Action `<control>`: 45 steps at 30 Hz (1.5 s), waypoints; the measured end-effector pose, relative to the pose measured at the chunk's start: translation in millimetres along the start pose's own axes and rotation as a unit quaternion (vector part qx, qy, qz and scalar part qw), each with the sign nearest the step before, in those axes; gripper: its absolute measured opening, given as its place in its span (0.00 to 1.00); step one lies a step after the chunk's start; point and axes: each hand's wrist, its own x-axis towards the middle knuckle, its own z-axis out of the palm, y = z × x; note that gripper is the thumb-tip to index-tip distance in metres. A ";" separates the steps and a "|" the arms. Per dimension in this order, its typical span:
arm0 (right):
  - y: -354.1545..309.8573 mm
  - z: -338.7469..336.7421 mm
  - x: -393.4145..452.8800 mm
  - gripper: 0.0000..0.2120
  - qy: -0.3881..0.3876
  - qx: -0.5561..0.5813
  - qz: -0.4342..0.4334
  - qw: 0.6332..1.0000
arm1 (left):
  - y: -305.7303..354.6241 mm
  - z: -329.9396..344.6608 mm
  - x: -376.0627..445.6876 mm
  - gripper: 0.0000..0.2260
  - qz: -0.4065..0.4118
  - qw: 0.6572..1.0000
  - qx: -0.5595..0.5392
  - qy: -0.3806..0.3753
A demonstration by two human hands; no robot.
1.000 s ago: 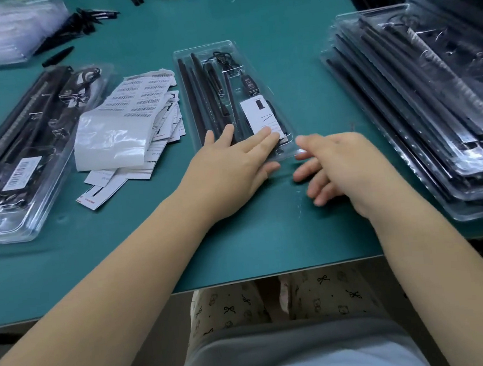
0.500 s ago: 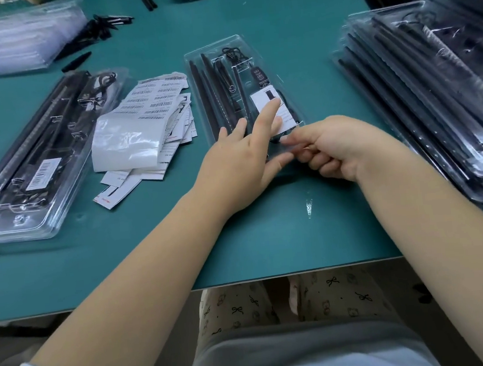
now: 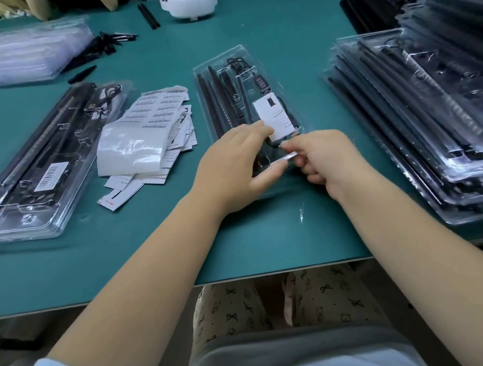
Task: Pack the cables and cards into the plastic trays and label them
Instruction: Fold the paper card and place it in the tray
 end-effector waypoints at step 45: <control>1.2 -13.9 37.8 0.33 -0.044 -0.117 -0.076 0.989 | -18.1 -19.2 1.2 0.32 -0.441 0.768 -0.465 0.016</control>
